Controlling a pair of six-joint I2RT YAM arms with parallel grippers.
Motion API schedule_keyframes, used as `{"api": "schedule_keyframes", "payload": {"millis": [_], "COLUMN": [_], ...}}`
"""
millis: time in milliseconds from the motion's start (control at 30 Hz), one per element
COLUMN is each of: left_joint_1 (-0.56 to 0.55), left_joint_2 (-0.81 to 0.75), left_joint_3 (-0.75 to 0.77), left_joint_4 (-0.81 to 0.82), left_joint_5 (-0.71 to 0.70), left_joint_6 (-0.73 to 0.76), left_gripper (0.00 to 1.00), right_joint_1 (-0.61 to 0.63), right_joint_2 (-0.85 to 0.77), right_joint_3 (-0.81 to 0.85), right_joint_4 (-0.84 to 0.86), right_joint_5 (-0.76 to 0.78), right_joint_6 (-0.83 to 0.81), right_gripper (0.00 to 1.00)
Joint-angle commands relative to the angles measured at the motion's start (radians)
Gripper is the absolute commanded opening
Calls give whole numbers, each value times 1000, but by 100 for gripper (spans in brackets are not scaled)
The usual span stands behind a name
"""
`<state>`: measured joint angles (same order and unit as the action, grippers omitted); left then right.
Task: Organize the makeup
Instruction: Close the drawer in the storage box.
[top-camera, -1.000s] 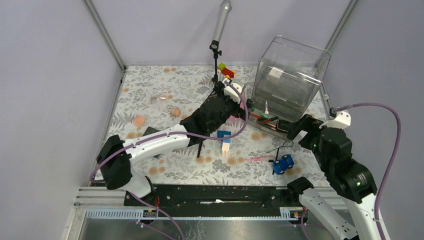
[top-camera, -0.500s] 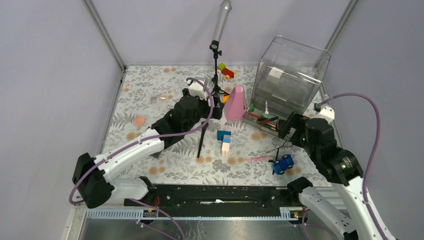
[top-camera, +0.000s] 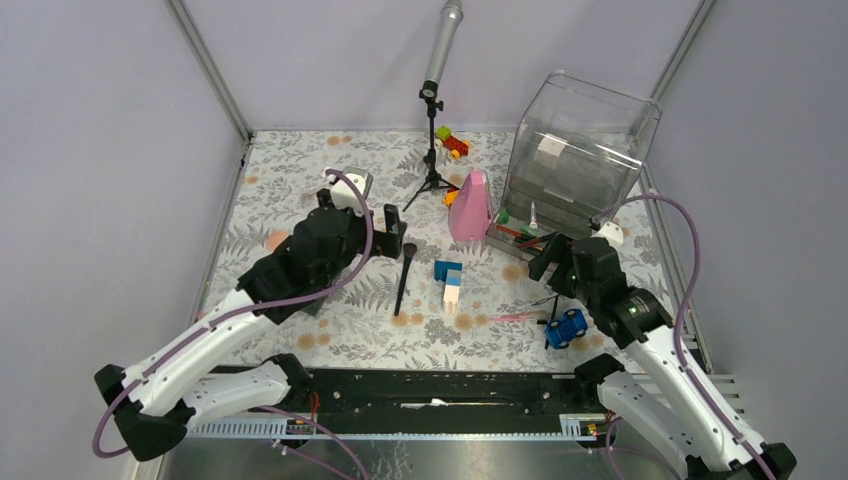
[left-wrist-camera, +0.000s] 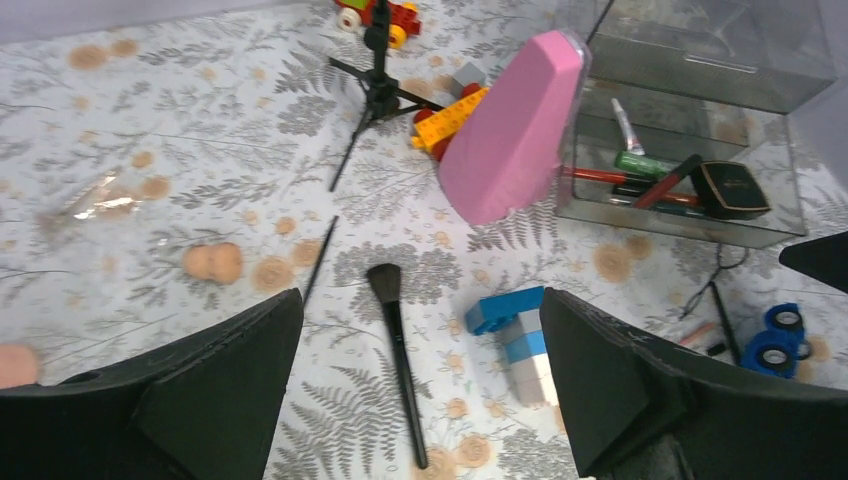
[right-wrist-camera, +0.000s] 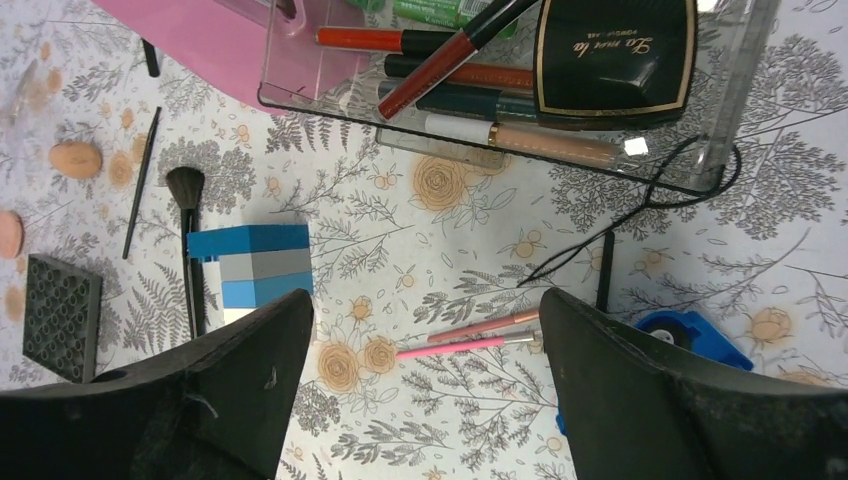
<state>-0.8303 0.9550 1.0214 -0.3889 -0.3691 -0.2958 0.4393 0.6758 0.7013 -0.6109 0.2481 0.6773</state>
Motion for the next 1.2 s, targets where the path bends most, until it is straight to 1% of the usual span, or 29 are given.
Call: {"api": "schedule_keyframes", "payload": {"millis": [0, 133, 267, 333, 400, 467, 500, 633, 833, 967, 1167], "left_joint_1": [1, 0, 0, 5, 10, 19, 22, 47, 74, 85, 98], "left_joint_2": [-28, -39, -67, -75, -84, -94, -98, -100, -81, -74, -70], "left_joint_3": [-19, -82, -139, -148, -158, -168, -173, -182, -187, -191, -194], "left_joint_4": [-44, -19, 28, 34, 41, 45, 50, 56, 57, 59, 62], "left_joint_5": [-90, -111, -115, -117, -121, -120, -118, -98, -87, -84, -78], "left_joint_6": [121, 148, 162, 165, 164, 162, 161, 158, 149, 147, 147], "left_gripper": [99, 99, 99, 99, 99, 99, 99, 99, 99, 98, 98], "right_joint_1": [9, 24, 33, 40, 46, 56, 62, 83, 85, 85, 85], "right_joint_2": [61, 81, 95, 121, 159, 195, 209, 254, 273, 311, 376], "right_joint_3": [-33, -74, -127, -139, -138, -135, -136, -160, -234, -243, -257], "right_joint_4": [145, 226, 361, 403, 422, 437, 448, 487, 594, 647, 737], "right_joint_5": [-1, 30, 29, 26, 12, -5, -11, 16, 121, 184, 222], "right_joint_6": [42, 14, -34, -50, -57, -56, -56, -55, -68, -78, -94], "right_gripper": [90, 89, 84, 79, 70, 63, 61, 56, 55, 54, 56]}}
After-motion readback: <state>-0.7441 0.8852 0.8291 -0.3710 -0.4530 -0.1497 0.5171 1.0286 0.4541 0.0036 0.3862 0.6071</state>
